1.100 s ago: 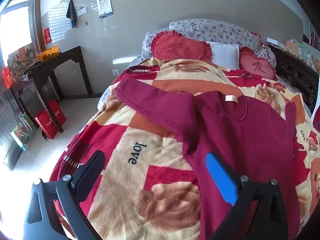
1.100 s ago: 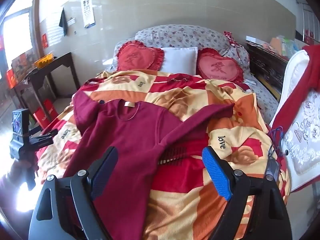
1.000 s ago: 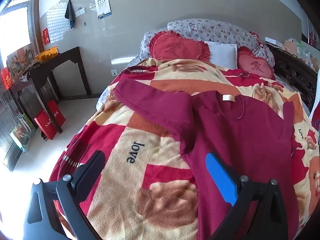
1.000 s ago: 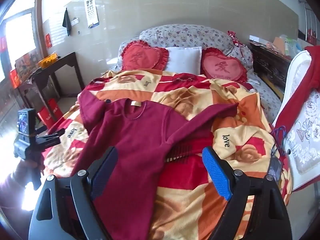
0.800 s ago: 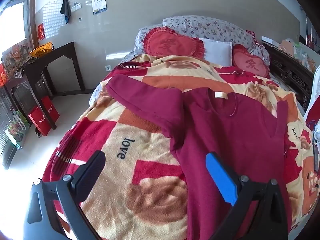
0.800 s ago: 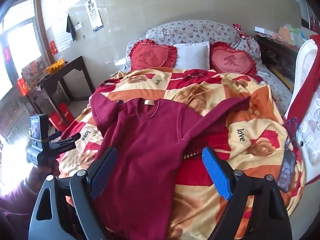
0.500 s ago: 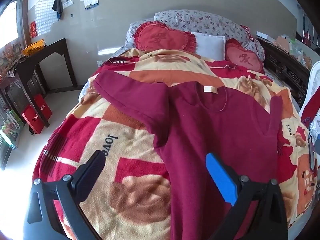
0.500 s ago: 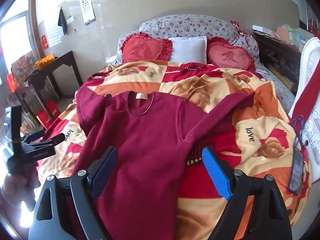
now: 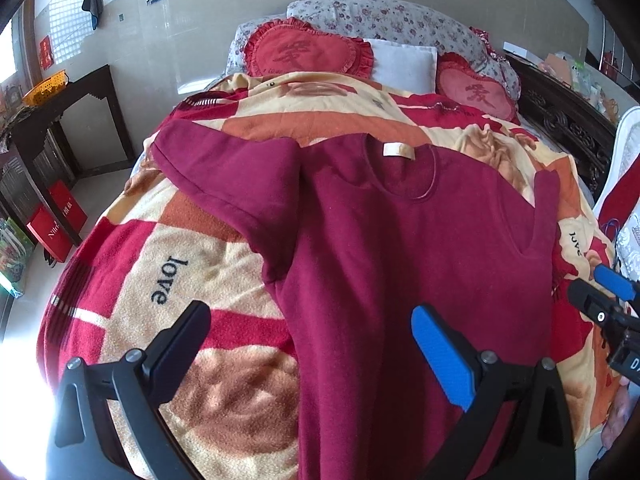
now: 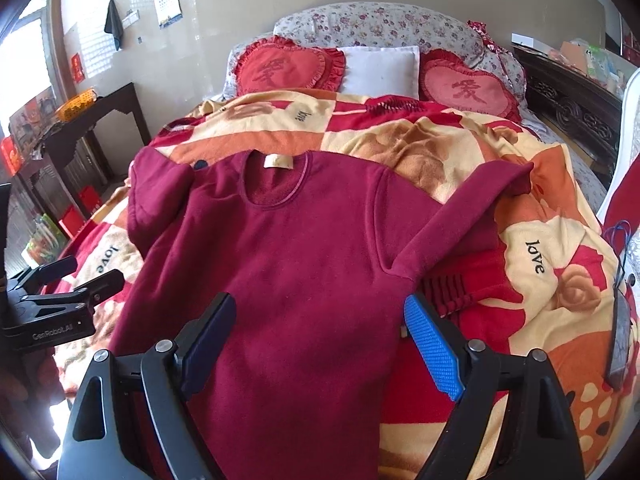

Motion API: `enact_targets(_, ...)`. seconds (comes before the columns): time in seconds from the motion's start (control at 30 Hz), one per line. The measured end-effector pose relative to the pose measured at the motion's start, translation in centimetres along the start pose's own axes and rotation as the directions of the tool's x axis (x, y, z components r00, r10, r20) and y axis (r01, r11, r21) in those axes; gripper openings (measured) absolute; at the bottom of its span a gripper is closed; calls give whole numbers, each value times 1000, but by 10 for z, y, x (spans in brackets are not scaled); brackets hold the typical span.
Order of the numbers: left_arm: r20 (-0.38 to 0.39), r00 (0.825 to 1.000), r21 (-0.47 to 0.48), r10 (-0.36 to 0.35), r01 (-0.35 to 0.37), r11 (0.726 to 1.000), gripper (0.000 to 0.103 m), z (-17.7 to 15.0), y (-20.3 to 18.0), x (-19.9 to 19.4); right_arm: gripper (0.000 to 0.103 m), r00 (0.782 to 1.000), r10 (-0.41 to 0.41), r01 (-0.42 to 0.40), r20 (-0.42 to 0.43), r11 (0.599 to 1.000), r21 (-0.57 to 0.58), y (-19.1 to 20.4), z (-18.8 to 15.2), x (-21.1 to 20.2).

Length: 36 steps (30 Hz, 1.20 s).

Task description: Fold small clothes

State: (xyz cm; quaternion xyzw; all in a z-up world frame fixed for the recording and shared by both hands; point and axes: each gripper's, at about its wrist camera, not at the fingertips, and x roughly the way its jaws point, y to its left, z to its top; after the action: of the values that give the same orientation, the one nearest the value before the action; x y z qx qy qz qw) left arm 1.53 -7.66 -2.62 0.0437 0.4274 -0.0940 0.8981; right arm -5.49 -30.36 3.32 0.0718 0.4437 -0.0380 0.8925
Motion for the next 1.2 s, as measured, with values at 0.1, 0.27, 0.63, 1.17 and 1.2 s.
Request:
enact_targets(0.1,-4,1000,-6,1,-1,1000,102,1,-3,5,72,1000,-9,9,-12,1000,18,-4,-2,8)
enact_targets(0.27,-2,1000,27,16,-16,999,102,2,-15,11,72,1000,-23,24,-22,999,41,-11,-1,18)
enact_targets(0.63,-21,1000,34,-1,1,999,102,4,-28,24,72,999,-39,40,-29,998,53,-18,2,37)
enact_targets(1.17,-34,999,12,12,-11,1000,102,16,-25,50,72,998,-52,55,-40,995,83,-12,12,65)
enact_targets(1.2,-32,999,16,11,-11,1000,102,16,-26,52,72,998,-53,56,-39,995,86,-12,12,66)
